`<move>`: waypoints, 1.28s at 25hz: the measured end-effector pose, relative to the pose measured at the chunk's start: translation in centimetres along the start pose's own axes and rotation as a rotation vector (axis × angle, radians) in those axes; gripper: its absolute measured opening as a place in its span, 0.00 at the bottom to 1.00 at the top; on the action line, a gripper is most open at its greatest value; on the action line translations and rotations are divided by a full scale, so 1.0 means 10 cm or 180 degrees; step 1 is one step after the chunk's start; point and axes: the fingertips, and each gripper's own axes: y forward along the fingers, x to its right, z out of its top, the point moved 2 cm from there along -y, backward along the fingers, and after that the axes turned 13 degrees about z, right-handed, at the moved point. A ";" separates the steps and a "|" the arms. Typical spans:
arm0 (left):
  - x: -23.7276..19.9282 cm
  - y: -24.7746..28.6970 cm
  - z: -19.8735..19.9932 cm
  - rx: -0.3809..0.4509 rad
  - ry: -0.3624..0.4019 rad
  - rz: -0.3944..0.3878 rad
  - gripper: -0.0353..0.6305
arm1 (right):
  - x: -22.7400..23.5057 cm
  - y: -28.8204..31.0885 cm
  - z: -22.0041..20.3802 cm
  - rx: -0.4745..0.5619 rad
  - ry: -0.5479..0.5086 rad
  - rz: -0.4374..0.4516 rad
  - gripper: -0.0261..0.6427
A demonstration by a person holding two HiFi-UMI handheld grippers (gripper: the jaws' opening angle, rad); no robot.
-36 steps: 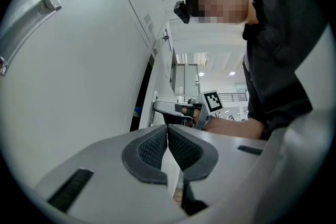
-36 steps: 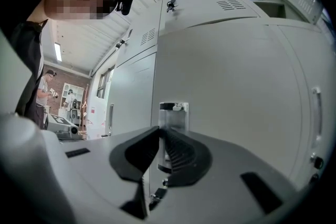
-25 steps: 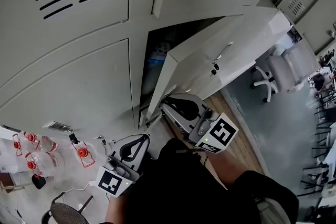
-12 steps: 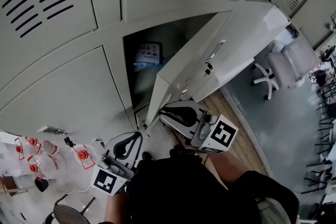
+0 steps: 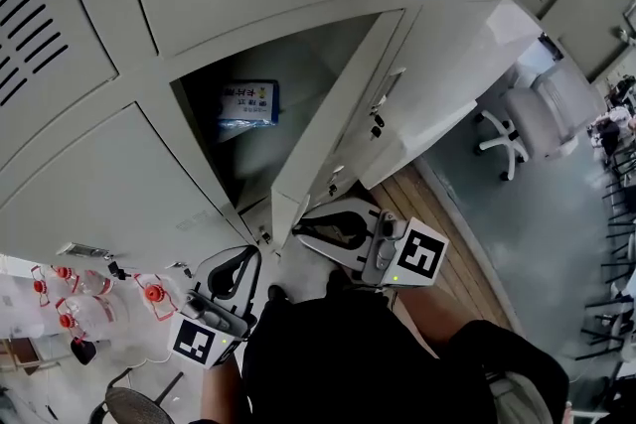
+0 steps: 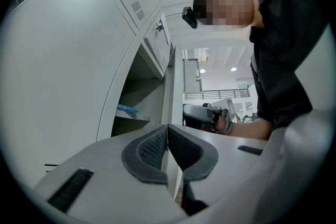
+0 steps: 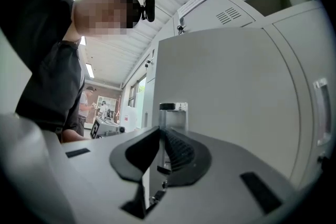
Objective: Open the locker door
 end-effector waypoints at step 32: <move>0.68 0.46 -0.03 0.0016 0.0093 0.0181 0.08 | -0.26 -0.87 0.06 0.0264 0.0177 0.1071 0.11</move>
